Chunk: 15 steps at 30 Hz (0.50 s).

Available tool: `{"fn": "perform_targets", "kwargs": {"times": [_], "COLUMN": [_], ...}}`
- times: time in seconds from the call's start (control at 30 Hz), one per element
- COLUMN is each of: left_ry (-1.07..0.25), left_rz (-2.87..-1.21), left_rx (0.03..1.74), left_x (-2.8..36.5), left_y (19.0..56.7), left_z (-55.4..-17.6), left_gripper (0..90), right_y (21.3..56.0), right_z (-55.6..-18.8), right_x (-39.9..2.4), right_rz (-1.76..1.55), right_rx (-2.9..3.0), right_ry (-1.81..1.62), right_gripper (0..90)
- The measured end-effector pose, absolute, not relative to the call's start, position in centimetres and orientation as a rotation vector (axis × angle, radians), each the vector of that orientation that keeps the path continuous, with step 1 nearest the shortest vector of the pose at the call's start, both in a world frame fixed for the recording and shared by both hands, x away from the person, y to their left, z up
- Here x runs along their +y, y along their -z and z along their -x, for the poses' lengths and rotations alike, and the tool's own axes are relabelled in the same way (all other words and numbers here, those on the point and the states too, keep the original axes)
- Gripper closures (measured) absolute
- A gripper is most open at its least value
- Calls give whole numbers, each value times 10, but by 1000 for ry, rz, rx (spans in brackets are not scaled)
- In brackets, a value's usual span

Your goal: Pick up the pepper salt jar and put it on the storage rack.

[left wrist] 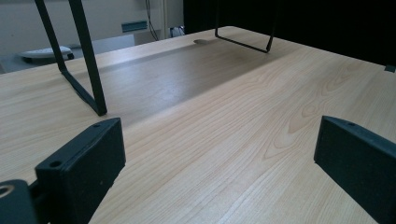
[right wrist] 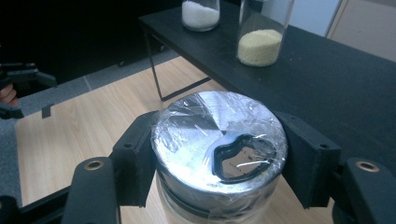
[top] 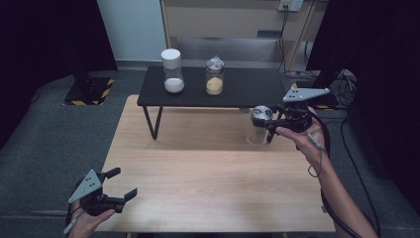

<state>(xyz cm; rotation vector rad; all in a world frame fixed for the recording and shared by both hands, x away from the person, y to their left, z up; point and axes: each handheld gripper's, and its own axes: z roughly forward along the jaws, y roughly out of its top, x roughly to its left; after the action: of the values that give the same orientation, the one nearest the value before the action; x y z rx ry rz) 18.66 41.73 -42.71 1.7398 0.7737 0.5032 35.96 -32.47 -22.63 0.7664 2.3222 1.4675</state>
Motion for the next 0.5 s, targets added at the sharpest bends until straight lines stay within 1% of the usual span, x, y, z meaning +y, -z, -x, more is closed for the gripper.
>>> {"fn": "perform_targets", "kwargs": {"times": [0.5], "left_ry": [-502], "left_rz": [-1740], "left_rx": [774], "left_x": [417], "left_y": [427], "left_z": [-187], "left_gripper": [9], "right_y": [195], "right_z": [-373], "right_x": [-314], "right_rz": [-801], "right_rx": [2281], "right_ry": [-1425], "right_gripper": [353]}}
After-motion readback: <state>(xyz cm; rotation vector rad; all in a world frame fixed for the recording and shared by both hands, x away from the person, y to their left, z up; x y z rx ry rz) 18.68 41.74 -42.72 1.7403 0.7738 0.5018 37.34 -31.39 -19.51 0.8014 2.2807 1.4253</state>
